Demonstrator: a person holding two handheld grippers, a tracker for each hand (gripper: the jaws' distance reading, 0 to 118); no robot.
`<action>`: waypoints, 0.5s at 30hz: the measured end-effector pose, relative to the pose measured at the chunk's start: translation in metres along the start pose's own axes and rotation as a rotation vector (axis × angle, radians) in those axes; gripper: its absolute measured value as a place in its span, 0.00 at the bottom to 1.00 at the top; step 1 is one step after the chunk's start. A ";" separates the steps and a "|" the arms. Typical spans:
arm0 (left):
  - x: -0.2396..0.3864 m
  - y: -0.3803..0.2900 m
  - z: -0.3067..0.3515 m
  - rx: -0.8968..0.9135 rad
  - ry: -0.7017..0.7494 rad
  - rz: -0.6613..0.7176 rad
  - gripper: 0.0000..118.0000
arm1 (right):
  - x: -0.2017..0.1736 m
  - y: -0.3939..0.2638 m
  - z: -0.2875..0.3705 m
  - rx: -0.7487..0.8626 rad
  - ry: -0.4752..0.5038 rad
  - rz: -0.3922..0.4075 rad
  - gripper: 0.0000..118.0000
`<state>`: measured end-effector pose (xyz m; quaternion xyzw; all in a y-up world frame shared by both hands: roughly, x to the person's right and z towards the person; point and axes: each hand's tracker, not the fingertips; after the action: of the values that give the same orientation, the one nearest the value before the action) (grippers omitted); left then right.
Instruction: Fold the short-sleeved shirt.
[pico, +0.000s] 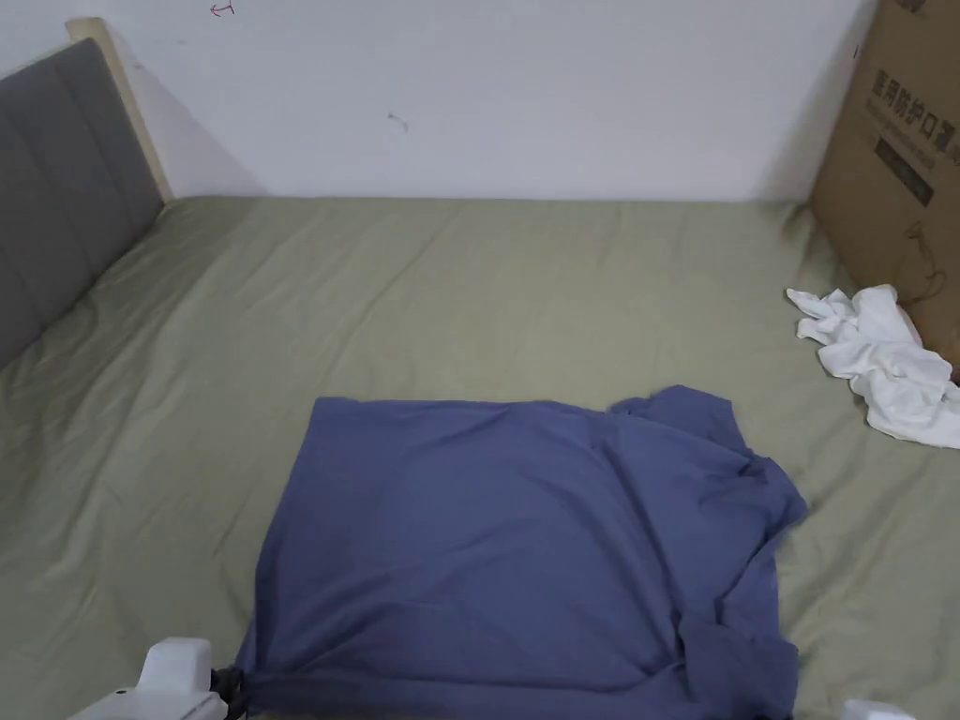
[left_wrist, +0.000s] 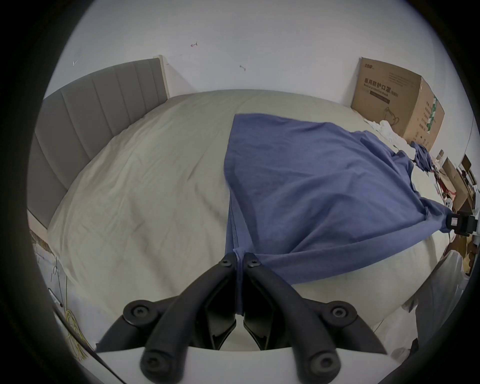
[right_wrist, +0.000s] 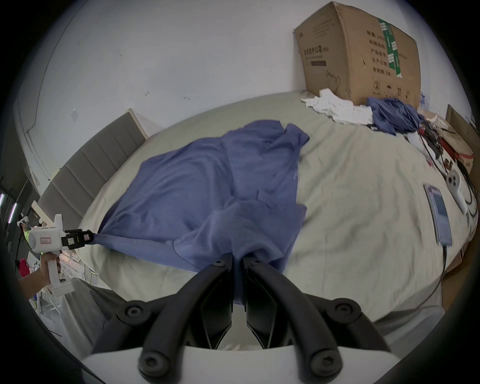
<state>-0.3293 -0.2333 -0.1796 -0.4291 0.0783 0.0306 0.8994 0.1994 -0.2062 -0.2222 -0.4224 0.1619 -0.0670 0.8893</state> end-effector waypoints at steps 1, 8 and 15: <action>0.000 -0.005 -0.001 -0.008 0.003 -0.007 0.00 | 0.000 -0.003 -0.002 -0.017 -0.007 -0.001 0.04; 0.013 -0.014 -0.004 -0.033 0.031 -0.070 0.00 | -0.001 -0.018 -0.032 -0.133 -0.083 0.009 0.04; 0.025 0.001 0.005 -0.080 0.051 -0.037 0.19 | -0.029 0.006 -0.008 -0.114 -0.124 0.073 0.09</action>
<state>-0.3039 -0.2289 -0.1811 -0.4665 0.0919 0.0061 0.8797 0.1694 -0.2014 -0.2249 -0.4695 0.1255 0.0012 0.8740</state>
